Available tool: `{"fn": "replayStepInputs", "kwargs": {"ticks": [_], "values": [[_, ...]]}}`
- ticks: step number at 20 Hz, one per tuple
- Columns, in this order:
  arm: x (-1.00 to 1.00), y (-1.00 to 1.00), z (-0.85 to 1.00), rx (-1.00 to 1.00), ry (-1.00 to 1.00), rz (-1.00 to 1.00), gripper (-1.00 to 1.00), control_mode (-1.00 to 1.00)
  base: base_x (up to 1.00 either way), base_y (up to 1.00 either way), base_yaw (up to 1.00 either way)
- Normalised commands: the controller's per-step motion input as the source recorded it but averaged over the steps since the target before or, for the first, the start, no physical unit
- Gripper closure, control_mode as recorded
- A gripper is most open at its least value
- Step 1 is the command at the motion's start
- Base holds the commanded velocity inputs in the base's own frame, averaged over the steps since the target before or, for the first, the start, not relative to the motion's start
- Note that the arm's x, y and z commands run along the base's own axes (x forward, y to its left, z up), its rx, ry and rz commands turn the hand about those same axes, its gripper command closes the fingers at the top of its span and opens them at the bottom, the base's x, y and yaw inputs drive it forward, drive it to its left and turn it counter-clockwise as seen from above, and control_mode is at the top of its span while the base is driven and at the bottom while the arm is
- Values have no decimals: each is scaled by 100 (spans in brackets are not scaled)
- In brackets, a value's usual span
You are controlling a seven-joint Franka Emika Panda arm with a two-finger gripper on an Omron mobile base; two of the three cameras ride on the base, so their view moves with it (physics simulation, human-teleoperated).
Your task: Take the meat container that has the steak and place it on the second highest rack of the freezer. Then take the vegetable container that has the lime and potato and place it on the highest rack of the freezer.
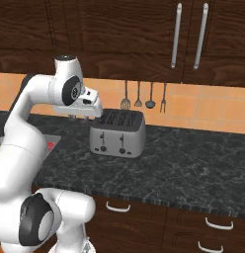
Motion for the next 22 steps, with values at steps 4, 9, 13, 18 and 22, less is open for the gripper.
{"fn": "replayStepInputs", "kwargs": {"ticks": [4,9,13,18,22], "values": [[-25,41,-19,-11,13,-26,-100,-100,0,0,0],[-84,66,-65,-12,0,-36,-100,-100,0,0,0],[-77,19,-44,0,12,-8,-100,-100,0,0,0],[-1,100,-22,0,1,-49,-100,-100,0,0,0],[26,93,-26,0,0,-59,-100,-100,0,0,0]]}}
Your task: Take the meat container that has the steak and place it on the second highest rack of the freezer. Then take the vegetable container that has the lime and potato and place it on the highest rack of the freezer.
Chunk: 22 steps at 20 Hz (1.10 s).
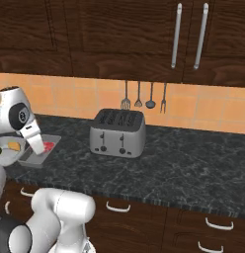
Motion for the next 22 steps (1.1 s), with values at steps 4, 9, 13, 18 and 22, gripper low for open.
{"fn": "replayStepInputs", "kwargs": {"ticks": [4,9,13,18,22], "values": [[29,70,-24,0,0,-71,-100,-100,0,0,0],[16,61,-45,0,0,-74,-100,-100,0,0,0],[18,72,-58,0,-2,-73,-100,-100,0,0,0],[30,49,-44,0,-8,-46,-100,-100,0,0,0],[45,32,-45,0,-17,-4,-100,-100,0,0,0]]}}
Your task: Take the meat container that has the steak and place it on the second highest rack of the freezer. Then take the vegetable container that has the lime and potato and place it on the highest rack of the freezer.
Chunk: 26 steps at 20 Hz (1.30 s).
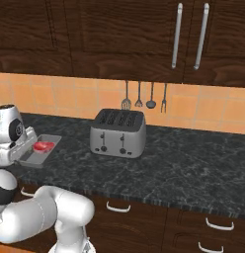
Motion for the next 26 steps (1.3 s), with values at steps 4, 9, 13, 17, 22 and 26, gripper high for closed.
{"fn": "replayStepInputs", "kwargs": {"ticks": [4,9,13,17,22,26], "values": [[60,36,-53,0,-14,0,-100,-100,0,0,0],[38,13,-35,0,-3,-2,-100,-100,0,0,0],[12,-1,-29,0,0,-1,-100,-100,0,0,0],[0,-3,-28,0,0,-3,-100,-100,0,0,0],[0,-4,-31,0,0,-3,-100,-100,0,0,0],[0,0,-23,0,0,-2,100,-100,0,0,0]]}}
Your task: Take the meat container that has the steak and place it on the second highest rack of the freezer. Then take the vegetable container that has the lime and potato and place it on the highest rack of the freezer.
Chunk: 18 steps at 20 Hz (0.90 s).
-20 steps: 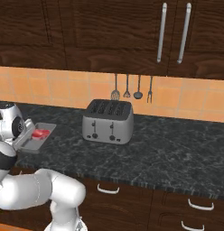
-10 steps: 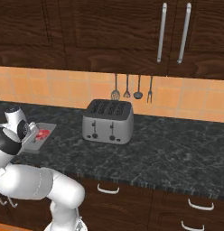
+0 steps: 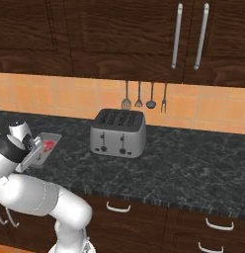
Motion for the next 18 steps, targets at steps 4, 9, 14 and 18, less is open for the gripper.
{"fn": "replayStepInputs", "kwargs": {"ticks": [4,9,14,18], "values": [[0,0,0,0,0,0,100,-100,0,0,0],[0,0,0,0,0,0,100,-100,0,0,0],[-8,-17,27,0,-1,0,100,-100,0,0,0],[-41,-6,49,-2,-3,0,100,-100,0,0,0]]}}
